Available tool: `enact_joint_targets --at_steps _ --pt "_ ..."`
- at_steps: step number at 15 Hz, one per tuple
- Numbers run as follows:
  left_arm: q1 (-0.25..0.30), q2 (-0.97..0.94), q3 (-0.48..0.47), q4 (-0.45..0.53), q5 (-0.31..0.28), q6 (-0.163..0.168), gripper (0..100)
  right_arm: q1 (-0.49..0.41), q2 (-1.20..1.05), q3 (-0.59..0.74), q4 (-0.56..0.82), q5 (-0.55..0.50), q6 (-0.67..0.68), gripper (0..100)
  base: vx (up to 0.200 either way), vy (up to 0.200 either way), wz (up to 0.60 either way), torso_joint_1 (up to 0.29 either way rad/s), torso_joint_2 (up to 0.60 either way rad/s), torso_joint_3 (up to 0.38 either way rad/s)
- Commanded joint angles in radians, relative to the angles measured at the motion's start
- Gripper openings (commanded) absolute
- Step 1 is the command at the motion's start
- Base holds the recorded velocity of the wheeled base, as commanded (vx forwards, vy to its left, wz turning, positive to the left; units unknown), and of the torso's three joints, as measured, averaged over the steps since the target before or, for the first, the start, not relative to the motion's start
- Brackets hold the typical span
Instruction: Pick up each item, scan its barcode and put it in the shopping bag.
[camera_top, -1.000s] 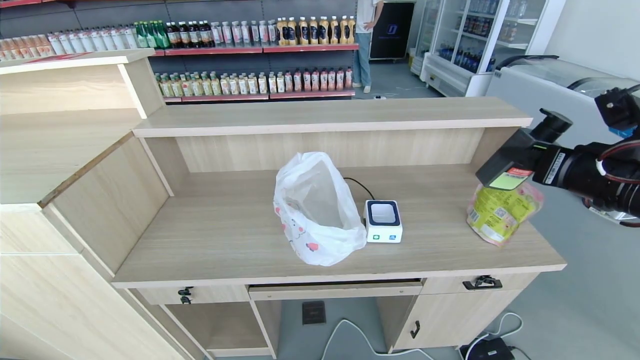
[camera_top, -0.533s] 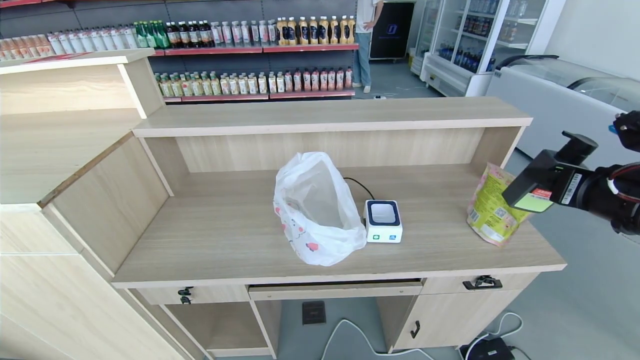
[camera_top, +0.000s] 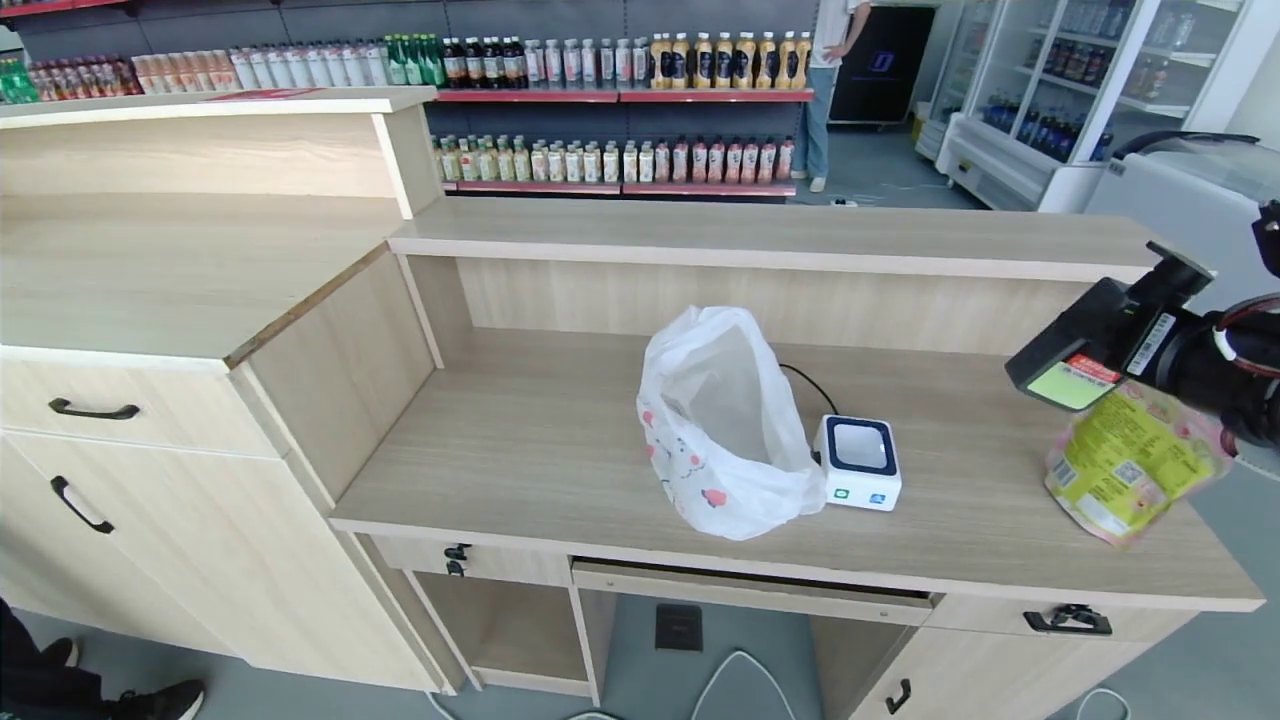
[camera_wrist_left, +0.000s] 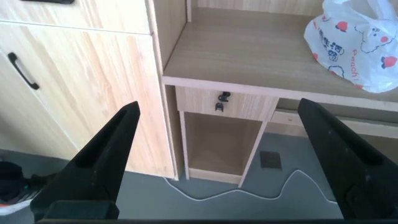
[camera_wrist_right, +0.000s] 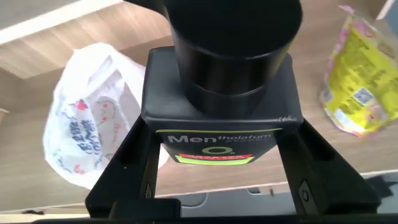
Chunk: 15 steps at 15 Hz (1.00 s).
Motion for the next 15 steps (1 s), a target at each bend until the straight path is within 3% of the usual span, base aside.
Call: enact_joint_targets --at_steps 1,4,7,10,12,15 --pt "0.001 0.000 0.000 0.000 0.000 0.000 100 0.005 0.044 -0.026 0.015 0.014 0.108 0 0.000 0.000 0.00 0.000 0.00 0.000" --pt "0.001 0.000 0.000 0.000 0.000 0.000 100 -0.012 0.146 -0.103 0.032 0.005 0.354 0 0.000 0.000 0.00 0.000 0.00 0.000" --pt "0.001 0.000 0.000 0.000 0.000 0.000 100 -0.030 0.245 -0.166 0.034 -0.023 0.430 0 0.000 0.000 0.00 0.000 0.00 0.000" --pt "0.001 0.000 0.000 0.000 0.000 0.000 100 -0.018 0.350 -0.249 0.089 -0.034 0.593 0 0.000 0.000 0.00 0.000 0.00 0.000" --pt "0.001 0.000 0.000 0.000 0.000 0.000 100 0.000 0.399 -0.257 0.110 -0.035 0.706 0 0.000 0.000 0.00 0.000 0.00 0.000" --pt "0.001 0.000 0.000 0.000 0.000 0.000 100 0.025 0.489 -0.264 0.113 -0.035 0.776 0 0.000 0.000 0.00 0.000 0.00 0.000"
